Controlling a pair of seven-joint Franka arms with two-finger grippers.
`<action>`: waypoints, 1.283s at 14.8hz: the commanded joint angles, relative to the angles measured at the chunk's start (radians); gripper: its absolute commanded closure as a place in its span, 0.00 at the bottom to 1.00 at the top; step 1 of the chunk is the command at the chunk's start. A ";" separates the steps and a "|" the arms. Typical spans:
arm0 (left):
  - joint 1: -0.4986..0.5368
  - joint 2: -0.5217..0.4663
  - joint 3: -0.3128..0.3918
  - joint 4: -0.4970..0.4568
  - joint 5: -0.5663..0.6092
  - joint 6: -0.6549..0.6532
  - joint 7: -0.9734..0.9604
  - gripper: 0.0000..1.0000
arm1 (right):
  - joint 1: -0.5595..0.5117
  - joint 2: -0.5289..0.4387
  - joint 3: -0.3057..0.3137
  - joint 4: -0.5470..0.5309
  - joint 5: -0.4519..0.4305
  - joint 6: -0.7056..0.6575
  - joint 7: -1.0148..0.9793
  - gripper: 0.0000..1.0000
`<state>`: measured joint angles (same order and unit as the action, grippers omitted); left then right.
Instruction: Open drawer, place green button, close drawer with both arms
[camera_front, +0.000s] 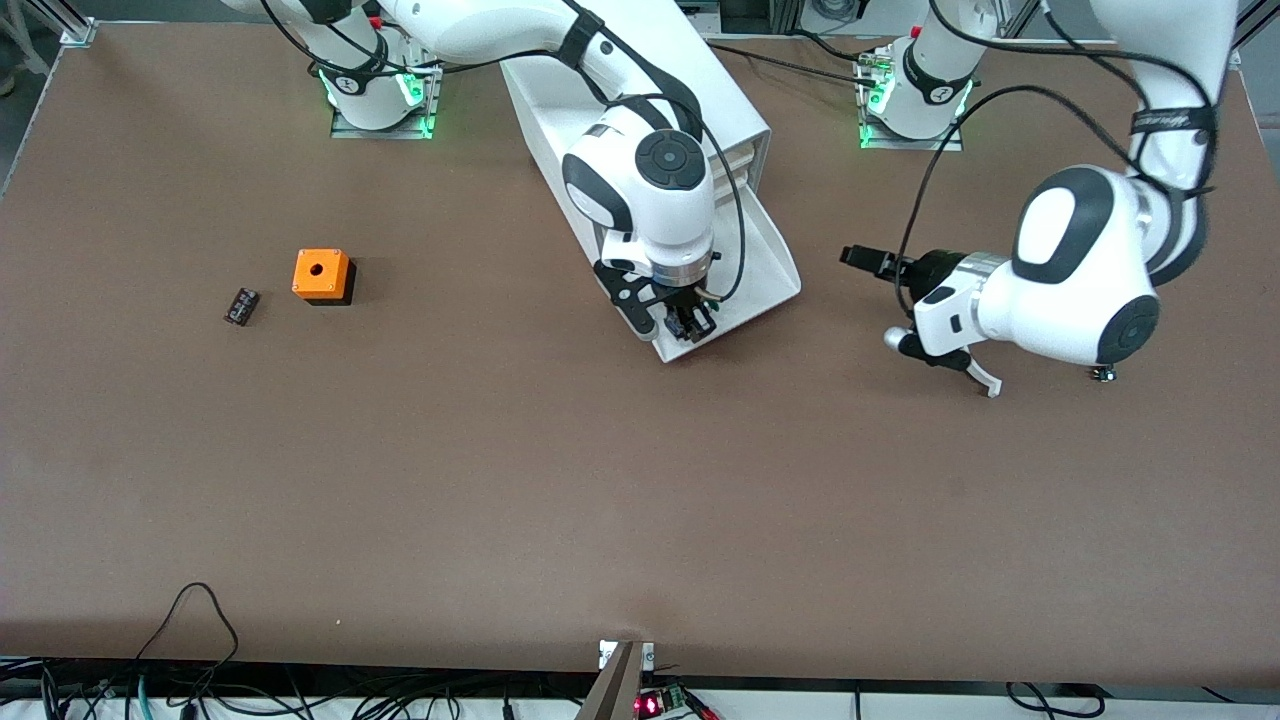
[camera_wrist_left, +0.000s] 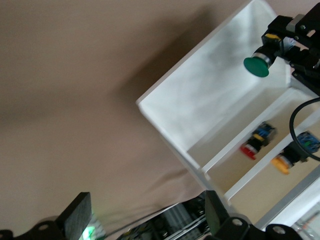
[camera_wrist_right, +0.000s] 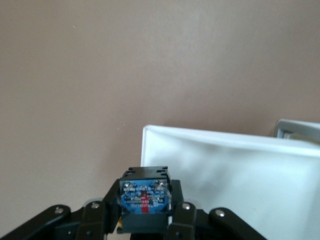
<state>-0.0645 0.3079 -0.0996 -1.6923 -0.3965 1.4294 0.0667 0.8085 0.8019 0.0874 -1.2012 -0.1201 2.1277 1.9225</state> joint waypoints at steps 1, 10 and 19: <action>-0.003 0.014 0.003 0.179 0.172 -0.159 -0.061 0.00 | 0.035 0.039 -0.011 0.038 -0.020 0.009 0.062 1.00; -0.006 0.049 -0.015 0.488 0.429 -0.288 -0.051 0.00 | 0.055 0.062 -0.018 0.038 -0.032 0.041 0.099 0.13; -0.018 0.027 -0.031 0.474 0.390 -0.126 -0.309 0.00 | -0.081 0.004 -0.021 0.121 -0.001 -0.049 -0.207 0.01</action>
<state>-0.0879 0.3362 -0.1305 -1.2401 0.0111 1.2826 -0.1664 0.7809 0.8383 0.0406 -1.0920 -0.1345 2.1296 1.8405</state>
